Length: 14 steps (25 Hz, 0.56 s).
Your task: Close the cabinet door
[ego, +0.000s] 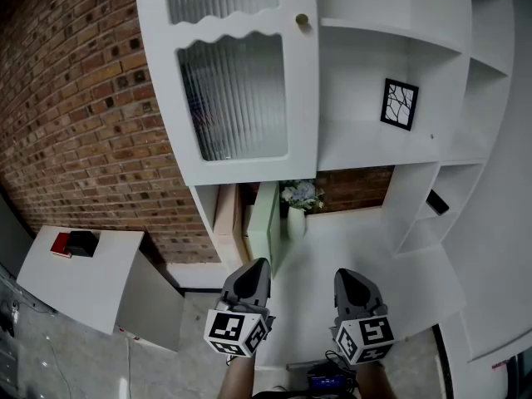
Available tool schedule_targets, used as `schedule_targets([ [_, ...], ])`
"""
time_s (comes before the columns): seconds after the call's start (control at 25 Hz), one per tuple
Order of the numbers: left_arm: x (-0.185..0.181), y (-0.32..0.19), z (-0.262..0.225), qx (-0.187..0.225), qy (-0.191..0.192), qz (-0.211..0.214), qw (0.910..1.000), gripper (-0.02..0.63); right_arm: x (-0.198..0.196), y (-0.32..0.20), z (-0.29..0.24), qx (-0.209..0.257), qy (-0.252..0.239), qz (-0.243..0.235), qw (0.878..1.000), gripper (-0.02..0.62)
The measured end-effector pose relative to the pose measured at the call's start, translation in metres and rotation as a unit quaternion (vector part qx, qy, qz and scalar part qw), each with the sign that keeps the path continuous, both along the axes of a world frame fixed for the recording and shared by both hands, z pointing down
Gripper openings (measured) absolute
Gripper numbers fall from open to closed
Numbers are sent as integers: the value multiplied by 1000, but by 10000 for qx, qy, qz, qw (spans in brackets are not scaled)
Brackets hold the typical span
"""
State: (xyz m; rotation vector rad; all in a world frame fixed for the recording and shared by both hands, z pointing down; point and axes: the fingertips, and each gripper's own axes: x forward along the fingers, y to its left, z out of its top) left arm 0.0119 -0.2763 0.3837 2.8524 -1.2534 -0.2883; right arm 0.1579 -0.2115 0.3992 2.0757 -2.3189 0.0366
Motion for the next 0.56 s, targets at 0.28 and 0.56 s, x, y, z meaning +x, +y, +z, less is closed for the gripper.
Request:
schedule_targets([
  [0.28,2,-3,3,-44,-18,-8,10000,12,2,-2,2,-27,-6,2,10000,0],
  [0.56,1,-6,6,-56,-25,-35,10000,13,1,-4,4,-39,-2,-9,10000,0],
])
